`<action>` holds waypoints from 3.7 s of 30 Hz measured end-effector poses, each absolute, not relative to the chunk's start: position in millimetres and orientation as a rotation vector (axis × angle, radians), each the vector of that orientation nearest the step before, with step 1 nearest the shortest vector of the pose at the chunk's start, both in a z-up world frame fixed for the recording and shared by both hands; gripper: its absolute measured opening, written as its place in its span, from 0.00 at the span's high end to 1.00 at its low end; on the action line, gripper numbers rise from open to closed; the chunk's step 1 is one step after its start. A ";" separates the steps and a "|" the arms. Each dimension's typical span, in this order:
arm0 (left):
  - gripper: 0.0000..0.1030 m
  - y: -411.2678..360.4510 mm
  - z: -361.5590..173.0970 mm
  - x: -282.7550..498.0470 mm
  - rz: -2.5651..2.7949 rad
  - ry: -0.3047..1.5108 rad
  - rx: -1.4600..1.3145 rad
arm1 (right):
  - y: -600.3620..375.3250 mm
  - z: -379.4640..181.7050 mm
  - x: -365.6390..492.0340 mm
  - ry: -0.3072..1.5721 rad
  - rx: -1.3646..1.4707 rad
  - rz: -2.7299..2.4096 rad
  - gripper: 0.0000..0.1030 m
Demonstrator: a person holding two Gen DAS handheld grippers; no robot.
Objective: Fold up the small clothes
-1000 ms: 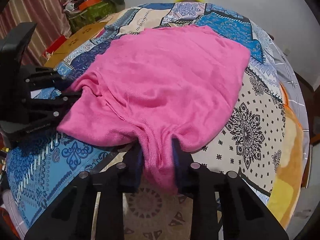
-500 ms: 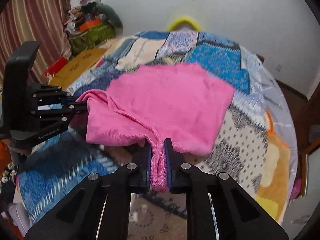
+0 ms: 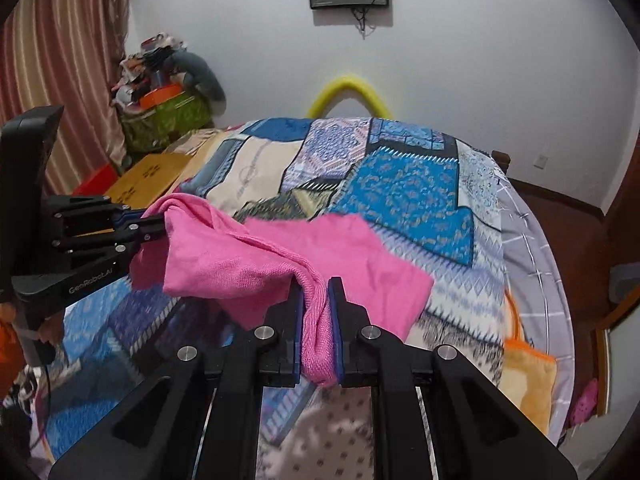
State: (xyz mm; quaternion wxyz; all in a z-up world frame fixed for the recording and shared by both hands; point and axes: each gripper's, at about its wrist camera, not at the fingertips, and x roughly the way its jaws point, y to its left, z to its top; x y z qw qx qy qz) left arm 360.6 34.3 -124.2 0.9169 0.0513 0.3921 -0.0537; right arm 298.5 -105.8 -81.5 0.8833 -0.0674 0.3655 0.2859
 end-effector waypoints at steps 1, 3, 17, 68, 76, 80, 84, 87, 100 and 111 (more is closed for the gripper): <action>0.93 34.2 -124.6 369.1 -0.107 0.811 0.101 | -105.6 -81.8 307.7 0.762 -0.135 0.588 0.90; 0.93 35.3 -128.3 388.4 -0.101 0.826 0.094 | -103.8 -83.6 323.6 0.772 -0.128 0.576 0.90; 0.93 44.8 -196.6 499.2 -0.071 1.002 0.038 | -95.0 -152.0 416.3 0.930 -0.084 0.502 0.89; 0.59 113.6 -269.6 490.4 -0.119 1.201 -0.536 | -140.3 -206.5 408.1 1.085 0.225 0.514 0.60; 0.83 107.6 -245.1 475.7 -0.120 1.137 -0.486 | -131.9 -188.3 400.9 1.016 0.161 0.517 0.89; 0.84 113.2 -223.2 459.1 -0.116 1.090 -0.471 | -135.4 -167.2 394.9 0.989 0.182 0.541 0.93; 0.98 117.7 -193.2 439.6 -0.109 1.040 -0.457 | -128.3 -142.6 380.2 0.952 0.163 0.568 0.93; 0.98 120.3 -168.0 423.6 -0.106 0.993 -0.436 | -118.9 -121.3 366.6 0.919 0.140 0.588 0.94; 0.98 137.3 -127.3 363.7 -0.078 0.948 -0.377 | -94.8 -102.5 324.7 0.922 0.093 0.597 0.94; 0.91 104.1 -176.7 398.0 -0.041 1.079 -0.208 | -118.6 -152.5 336.6 1.025 0.118 0.540 0.92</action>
